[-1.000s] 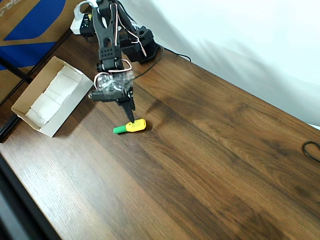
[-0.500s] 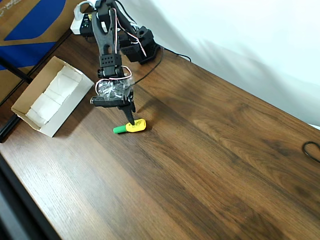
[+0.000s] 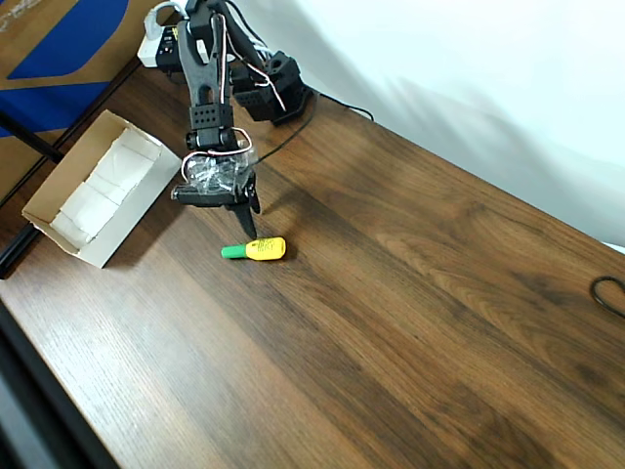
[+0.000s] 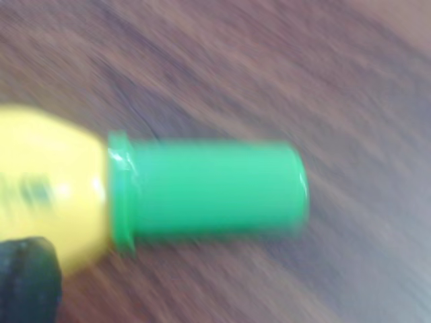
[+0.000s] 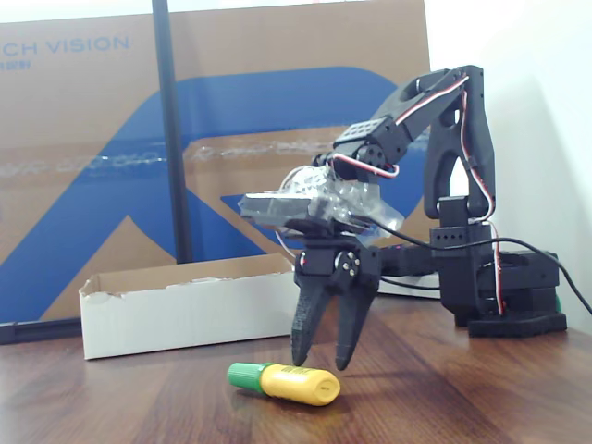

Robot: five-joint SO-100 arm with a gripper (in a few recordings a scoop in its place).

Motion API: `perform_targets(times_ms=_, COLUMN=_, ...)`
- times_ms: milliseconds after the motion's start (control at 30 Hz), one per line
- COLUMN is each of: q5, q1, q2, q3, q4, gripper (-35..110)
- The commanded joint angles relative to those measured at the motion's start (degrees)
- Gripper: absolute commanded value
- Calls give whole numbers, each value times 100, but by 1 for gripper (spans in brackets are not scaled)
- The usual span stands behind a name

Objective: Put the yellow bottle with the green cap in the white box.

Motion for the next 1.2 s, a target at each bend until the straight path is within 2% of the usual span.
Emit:
perform_targets(times_ms=0, q5=-44, q1=-18, q2=53, q3=-729, q4=193, gripper=29)
perform_targets(times_ms=267, q5=-9, q1=0, q2=-97, q3=-1239, q4=369, gripper=30)
perform_targets(times_ms=667, q5=-114, q1=237, q2=-1362, q3=-2294, q4=457, gripper=30)
perform_targets(times_ms=1167, q5=-255, q1=264, q2=-1468, q3=-2136, q4=466, gripper=29)
